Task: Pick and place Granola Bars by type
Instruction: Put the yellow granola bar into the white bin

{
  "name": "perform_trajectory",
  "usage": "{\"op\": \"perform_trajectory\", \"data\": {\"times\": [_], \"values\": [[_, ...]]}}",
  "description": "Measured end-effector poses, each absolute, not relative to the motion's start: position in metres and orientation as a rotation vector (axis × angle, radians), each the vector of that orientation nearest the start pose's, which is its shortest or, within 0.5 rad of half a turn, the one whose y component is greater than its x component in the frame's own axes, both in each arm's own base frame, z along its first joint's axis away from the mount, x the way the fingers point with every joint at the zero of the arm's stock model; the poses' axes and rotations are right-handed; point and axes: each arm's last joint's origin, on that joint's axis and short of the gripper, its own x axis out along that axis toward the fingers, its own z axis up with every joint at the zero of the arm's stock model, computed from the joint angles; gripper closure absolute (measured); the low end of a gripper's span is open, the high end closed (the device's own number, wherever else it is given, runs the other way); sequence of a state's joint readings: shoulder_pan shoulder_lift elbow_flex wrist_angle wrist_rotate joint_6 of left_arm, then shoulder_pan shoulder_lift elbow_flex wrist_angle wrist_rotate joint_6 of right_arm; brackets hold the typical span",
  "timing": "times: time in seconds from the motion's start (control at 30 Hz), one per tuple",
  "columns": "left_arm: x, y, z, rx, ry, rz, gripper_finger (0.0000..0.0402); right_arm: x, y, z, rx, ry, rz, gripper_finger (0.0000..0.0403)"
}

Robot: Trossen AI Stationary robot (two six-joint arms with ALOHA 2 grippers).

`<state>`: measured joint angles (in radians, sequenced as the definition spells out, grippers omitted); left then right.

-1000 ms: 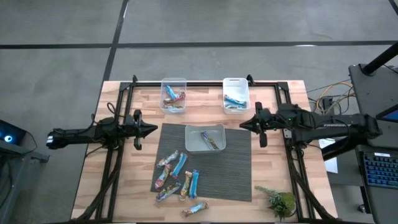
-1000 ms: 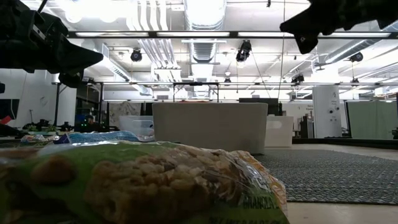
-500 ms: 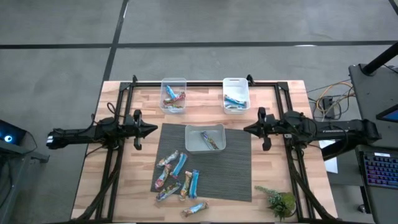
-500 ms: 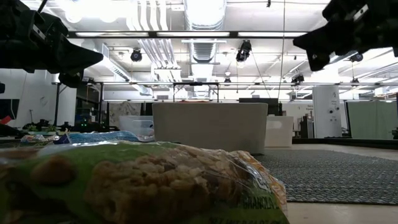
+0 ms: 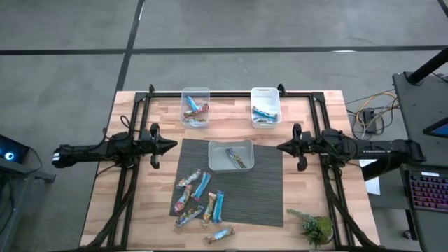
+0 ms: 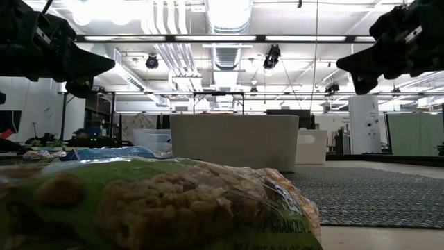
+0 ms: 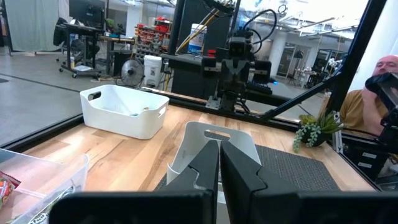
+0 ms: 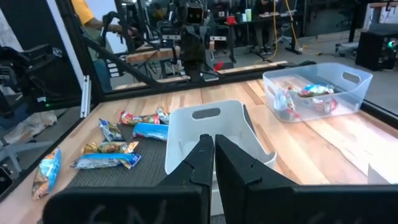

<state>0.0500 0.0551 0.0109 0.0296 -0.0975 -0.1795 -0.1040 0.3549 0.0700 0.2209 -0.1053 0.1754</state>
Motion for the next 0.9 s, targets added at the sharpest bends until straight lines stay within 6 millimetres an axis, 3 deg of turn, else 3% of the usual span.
{"op": "perform_trajectory", "data": {"times": [0.9], "values": [[0.100,0.008,0.166,-0.179,0.001,0.149,0.0401,0.104,-0.008,0.177,0.041,-0.099,-0.002,0.0394]]}}
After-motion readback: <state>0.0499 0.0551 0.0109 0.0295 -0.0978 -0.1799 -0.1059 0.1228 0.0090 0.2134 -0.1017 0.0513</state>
